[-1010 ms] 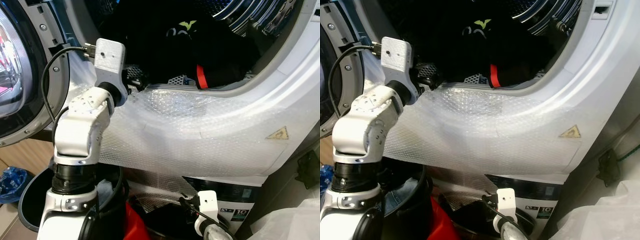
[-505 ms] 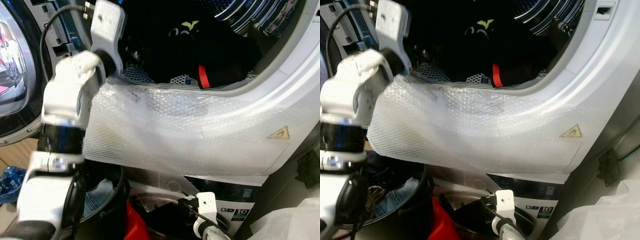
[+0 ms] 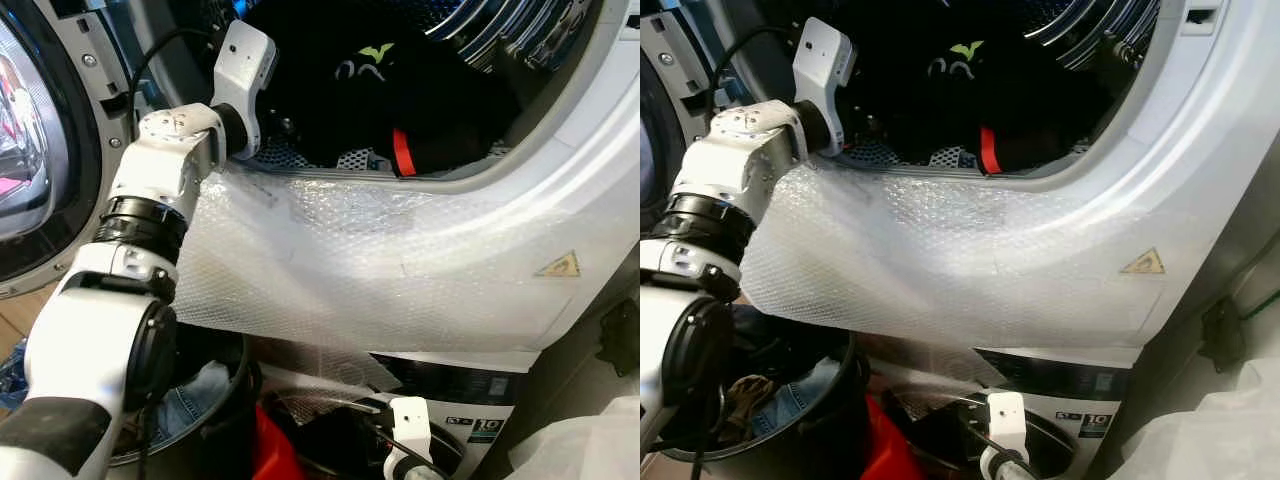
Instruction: Clothes washing
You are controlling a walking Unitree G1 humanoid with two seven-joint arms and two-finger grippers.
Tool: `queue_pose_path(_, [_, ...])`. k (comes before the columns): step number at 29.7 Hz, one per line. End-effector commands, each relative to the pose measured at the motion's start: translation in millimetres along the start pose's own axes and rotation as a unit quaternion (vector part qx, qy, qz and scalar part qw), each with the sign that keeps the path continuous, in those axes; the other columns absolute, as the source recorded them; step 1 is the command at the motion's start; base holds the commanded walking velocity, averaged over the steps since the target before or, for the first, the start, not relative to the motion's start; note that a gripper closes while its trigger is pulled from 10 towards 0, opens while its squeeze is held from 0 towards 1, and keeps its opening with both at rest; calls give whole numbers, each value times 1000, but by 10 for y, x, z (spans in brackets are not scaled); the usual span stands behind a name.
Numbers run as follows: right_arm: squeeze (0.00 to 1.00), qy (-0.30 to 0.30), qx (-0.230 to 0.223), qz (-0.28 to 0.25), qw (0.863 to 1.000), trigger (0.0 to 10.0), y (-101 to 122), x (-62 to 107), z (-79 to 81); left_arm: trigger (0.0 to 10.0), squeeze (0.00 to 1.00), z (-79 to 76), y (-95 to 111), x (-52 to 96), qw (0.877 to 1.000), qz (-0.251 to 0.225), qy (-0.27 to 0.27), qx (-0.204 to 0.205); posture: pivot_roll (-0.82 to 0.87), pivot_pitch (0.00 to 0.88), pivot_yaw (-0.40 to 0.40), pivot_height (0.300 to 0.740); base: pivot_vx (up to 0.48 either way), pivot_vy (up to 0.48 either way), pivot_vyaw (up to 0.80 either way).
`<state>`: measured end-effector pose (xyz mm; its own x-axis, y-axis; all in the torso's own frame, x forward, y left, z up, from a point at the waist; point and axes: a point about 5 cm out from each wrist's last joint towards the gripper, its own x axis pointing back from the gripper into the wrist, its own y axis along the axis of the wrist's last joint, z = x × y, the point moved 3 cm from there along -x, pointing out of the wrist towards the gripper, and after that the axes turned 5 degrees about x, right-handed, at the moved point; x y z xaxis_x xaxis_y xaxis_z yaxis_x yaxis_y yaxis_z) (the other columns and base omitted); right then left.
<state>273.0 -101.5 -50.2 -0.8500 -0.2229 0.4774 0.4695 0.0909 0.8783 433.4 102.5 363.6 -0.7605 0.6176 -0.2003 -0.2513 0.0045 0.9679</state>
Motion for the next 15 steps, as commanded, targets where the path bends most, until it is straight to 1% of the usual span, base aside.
queue_pose_path(1, [0,4,-5,-1,1000,10000,-29,15,71,10000,0,-70,199,-67,999,-45,-21,11,-45,0,146,740,0,0,0])
queue_pose_path(3, [0,6,-4,-1,1000,10000,-39,20,89,10000,0,-101,271,-102,998,-62,-27,18,-51,0,149,740,0,0,0])
queue_pose_path(5, [0,10,-3,-1,1000,10000,-51,26,112,10000,0,-113,333,-143,997,-69,-19,28,-64,0,153,740,0,0,0])
queue_pose_path(9, [0,14,1,-2,1000,10000,-74,42,135,10000,0,-187,402,-225,995,-79,-20,64,-94,0,161,740,0,0,0])
queue_pose_path(10, [0,14,3,-2,1000,10000,-89,54,126,10000,0,-240,398,-262,994,-77,-26,74,-110,0,162,740,0,0,0])
queue_pose_path(12, [0,10,3,-1,1000,10000,-110,69,102,10000,0,-299,360,-301,995,-65,-31,68,-135,0,165,740,0,0,0])
queue_pose_path(15, [0,5,4,1,1000,10000,-137,87,66,10000,0,-333,303,-334,997,-50,-22,62,-145,0,160,740,0,0,0])
